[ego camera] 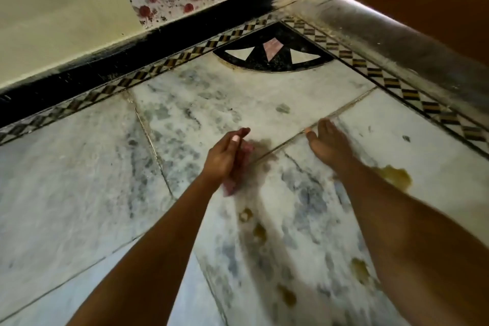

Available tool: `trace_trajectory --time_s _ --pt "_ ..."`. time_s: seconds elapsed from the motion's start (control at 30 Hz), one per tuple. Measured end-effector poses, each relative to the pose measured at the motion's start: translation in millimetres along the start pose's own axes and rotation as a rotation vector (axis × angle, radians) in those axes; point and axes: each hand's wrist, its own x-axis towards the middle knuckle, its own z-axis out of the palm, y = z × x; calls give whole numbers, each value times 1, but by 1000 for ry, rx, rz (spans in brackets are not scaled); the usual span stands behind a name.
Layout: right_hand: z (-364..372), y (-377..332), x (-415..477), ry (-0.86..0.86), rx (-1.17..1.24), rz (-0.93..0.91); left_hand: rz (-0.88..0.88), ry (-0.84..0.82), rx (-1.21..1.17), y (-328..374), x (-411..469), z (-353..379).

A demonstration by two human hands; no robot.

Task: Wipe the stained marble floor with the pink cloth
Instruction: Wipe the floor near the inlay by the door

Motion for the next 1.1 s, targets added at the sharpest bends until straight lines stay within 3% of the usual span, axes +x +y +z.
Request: trace_trajectory --time_s 0.13,0.3,0.4,0.63,0.77,0.97,1.1 --pt "32 8 -87 75 26 -96 47 20 -86 27 -49 -5" --pt "59 53 -195 61 -20 -159 -5 21 36 22 -110 -7" --pt "69 84 -250 143 -23 -211 13 -53 203 29 -144 -6" --pt "82 139 -313 236 -163 -3 24 -275 490 31 -197 -16" --pt "94 145 -316 270 -196 42 65 -114 422 23 -195 -10" --pt "110 148 -311 306 -191 64 199 122 678 -37 -164 3" --pt "113 151 -309 323 -211 73 26 94 978 -71 -146 28"
